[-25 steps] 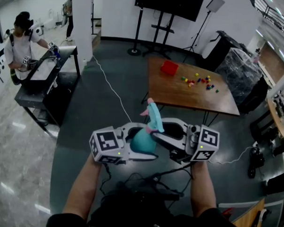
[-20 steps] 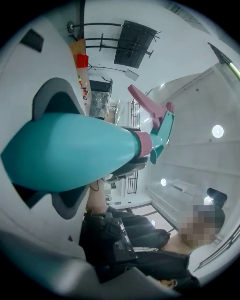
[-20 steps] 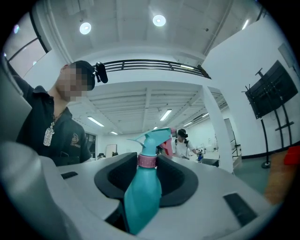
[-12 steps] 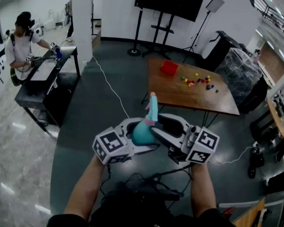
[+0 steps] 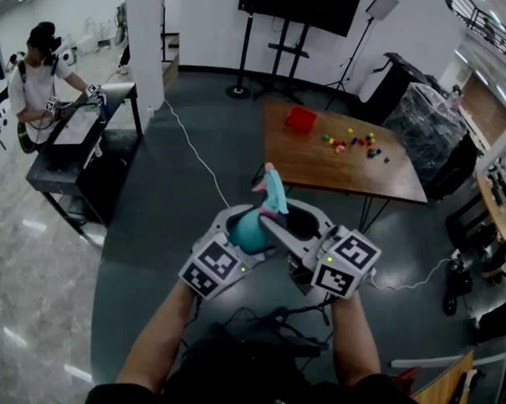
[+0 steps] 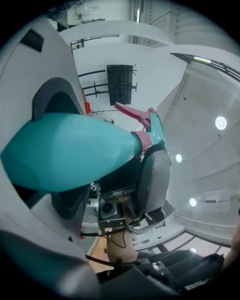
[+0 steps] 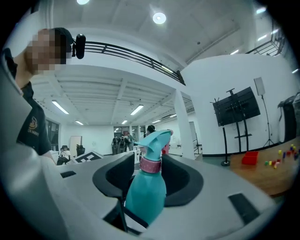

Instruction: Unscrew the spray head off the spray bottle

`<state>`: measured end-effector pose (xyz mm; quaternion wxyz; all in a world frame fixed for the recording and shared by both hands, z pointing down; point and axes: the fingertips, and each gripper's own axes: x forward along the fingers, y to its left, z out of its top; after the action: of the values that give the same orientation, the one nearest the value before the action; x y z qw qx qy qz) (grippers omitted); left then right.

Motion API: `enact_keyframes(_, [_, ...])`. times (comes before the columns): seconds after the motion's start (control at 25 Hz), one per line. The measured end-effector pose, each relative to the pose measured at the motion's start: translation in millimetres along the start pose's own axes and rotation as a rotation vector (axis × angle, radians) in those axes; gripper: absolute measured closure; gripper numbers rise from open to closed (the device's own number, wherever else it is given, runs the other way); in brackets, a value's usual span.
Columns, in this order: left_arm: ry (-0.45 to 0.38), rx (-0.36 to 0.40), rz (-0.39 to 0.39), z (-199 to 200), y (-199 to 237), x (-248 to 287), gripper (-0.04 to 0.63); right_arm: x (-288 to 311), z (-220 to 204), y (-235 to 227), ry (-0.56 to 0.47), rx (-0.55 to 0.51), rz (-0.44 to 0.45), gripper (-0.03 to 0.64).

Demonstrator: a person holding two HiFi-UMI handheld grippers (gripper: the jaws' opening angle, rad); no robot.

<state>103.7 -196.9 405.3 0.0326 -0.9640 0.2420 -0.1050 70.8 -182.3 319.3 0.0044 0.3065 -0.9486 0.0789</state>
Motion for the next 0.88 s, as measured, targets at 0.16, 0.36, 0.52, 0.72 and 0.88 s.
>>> enact_keyframes(0.16, [0.025, -0.007, 0.051, -4.5, 3.8, 4.8, 0.173, 5.1, -6.6, -5.8, 0.017, 0.008, -0.073, 0.441])
enact_keyframes(0.36, [0.047, -0.012, 0.101, -9.6, 11.8, 3.1, 0.173, 10.7, -8.2, -12.9, 0.014, 0.037, -0.155, 0.447])
enact_keyframes(0.52, [0.048, -0.02, 0.071, -11.4, 7.6, 4.8, 0.173, 8.7, -11.1, -15.1, 0.038, 0.019, -0.151, 0.476])
enact_keyframes(0.72, [-0.005, -0.056, -0.079, 1.4, -7.4, 0.6, 0.173, 3.0, -3.0, -7.5, 0.026, 0.039, -0.048, 0.479])
enact_keyframes(0.88, [-0.042, -0.076, -0.203, 8.5, -18.6, -6.1, 0.173, 0.6, 1.2, 2.8, 0.013, 0.022, 0.043, 0.479])
